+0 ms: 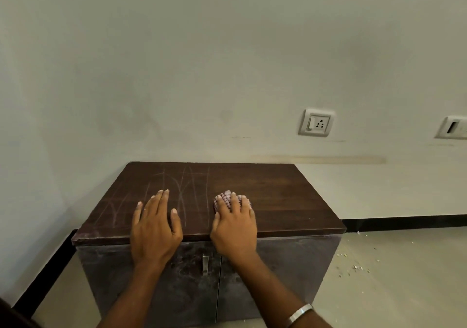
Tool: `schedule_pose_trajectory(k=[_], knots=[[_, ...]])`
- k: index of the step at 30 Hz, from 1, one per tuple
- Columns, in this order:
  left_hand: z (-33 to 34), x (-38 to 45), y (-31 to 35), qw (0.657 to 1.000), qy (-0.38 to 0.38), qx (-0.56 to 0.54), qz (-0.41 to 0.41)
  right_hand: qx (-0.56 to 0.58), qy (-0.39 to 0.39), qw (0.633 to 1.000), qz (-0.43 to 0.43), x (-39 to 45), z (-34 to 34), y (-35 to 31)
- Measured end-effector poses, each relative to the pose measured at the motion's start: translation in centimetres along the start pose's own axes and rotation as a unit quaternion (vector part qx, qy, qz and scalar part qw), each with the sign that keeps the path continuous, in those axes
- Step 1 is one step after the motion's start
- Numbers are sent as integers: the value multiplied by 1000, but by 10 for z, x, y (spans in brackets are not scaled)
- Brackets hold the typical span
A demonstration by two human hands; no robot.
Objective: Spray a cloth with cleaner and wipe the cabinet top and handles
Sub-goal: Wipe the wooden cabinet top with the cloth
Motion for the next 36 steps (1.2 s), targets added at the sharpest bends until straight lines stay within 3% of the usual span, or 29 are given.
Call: schedule_pose_trajectory(k=[5, 10, 15, 20, 32, 36], knots=[[0, 1, -3, 1000, -4, -6, 5, 1, -11, 999, -35, -3, -5, 24], [0, 2, -4, 1000, -11, -11, 15, -67, 33, 993, 88, -23, -29, 104], [-1, 9, -12, 999, -25, -9, 41, -74, 2, 982, 172, -35, -45, 138], [-17, 28, -42, 999, -11, 5, 51, -68, 10, 987, 147, -23, -33, 97], [-27, 44, -69, 999, 18, -25, 19, 9, -46, 999, -7, 20, 22, -89], [-26, 44, -71, 999, 16, -29, 3, 24, -34, 999, -32, 21, 26, -99]])
Point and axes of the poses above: each hand's wrist, its own x-axis towards the middle knuckle, its own z-axis out of the palm, y = z × x, the point moved 2 cm from there along x, towards the middle knuckle, and after that the axes turned 14 degrees about -z, right-handed, at the moved point
